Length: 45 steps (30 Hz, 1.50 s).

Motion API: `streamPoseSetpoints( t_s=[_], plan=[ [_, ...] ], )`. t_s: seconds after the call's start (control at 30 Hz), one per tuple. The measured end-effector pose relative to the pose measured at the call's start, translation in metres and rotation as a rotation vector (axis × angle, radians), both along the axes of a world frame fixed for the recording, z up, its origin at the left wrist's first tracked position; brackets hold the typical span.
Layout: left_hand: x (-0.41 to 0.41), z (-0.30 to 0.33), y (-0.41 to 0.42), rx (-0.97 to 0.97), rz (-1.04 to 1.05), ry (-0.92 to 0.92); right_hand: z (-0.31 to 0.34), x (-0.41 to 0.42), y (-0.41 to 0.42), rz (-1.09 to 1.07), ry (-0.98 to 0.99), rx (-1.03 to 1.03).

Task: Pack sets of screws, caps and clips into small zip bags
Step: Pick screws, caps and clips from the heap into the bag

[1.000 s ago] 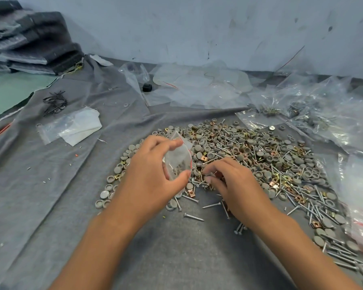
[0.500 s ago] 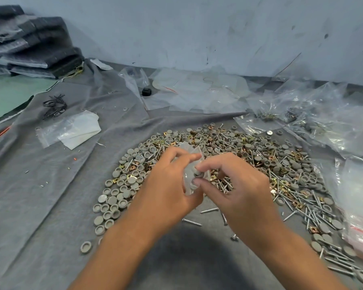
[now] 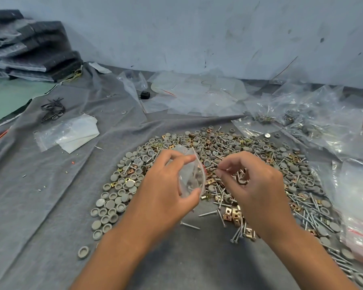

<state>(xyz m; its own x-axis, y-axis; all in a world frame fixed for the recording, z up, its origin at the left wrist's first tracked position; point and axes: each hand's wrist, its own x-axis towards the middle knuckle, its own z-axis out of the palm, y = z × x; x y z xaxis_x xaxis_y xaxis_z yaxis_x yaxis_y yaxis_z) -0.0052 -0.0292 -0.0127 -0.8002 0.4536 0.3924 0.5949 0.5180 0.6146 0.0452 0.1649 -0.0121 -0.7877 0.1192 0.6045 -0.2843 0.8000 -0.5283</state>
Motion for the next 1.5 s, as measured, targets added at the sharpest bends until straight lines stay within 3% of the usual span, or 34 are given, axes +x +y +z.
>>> streamPoseSetpoints(
  t_s=[0.13, 0.27, 0.53, 0.73, 0.97, 1.13, 1.3, 1.5],
  plan=[
    [-0.002, 0.003, -0.003, 0.027, 0.064, 0.024, -0.012, -0.002, 0.021, -0.134, -0.317, 0.07],
    [-0.004, 0.006, -0.005, 0.09, 0.144, 0.028, -0.021, -0.003, 0.026, -0.136, -0.464, 0.221],
    [-0.002, 0.005, -0.004, 0.095, 0.136, 0.028, -0.032, -0.011, 0.004, -0.061, -0.48, 0.336],
    [-0.002, 0.004, -0.004, 0.055, 0.125, 0.026, -0.033, -0.006, 0.006, -0.033, -0.535, 0.307],
    [-0.001, 0.004, -0.003, 0.032, 0.118, 0.025, -0.032, -0.006, 0.014, -0.039, -0.535, 0.097],
    [-0.001, 0.004, -0.002, 0.03, 0.103, 0.028, -0.01, -0.005, 0.019, -0.054, -0.48, -0.281],
    [0.002, 0.002, 0.001, 0.014, 0.076, 0.034, 0.002, -0.004, 0.022, -0.017, -0.445, -0.492],
    [0.007, 0.0, 0.01, -0.021, 0.027, 0.021, 0.025, 0.002, 0.004, 0.166, -0.15, -0.828]
  ],
)
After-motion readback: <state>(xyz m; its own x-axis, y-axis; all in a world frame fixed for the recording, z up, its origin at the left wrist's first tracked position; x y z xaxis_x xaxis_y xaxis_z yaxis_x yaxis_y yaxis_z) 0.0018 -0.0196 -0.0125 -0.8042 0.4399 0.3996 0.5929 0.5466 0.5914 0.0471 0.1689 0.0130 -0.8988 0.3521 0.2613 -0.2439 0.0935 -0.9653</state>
